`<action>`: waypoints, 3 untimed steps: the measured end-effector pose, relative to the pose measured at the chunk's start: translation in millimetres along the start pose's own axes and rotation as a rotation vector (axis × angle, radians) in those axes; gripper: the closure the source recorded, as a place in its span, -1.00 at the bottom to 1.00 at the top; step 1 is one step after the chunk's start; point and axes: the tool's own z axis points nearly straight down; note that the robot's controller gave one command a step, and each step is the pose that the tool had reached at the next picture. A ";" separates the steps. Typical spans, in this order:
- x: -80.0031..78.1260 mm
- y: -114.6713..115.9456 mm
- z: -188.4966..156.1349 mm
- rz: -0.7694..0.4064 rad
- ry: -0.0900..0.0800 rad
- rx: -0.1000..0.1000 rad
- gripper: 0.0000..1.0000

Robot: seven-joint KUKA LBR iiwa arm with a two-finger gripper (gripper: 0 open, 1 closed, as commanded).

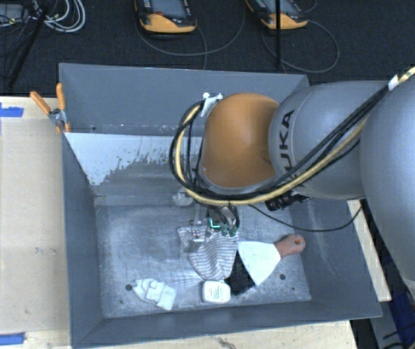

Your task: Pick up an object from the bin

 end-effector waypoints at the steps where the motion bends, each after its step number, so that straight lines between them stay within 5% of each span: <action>1: -1.9 -0.3 -4.1 0.002 -0.007 -0.001 -1.00; 2: -24.6 -22.9 23.7 -0.068 -0.016 -0.003 -1.00; 3: -48.4 -32.2 62.4 -0.104 -0.009 -0.002 1.00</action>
Offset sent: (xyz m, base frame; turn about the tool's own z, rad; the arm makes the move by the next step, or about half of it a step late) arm 0.0503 -0.0632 -0.0710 -0.1451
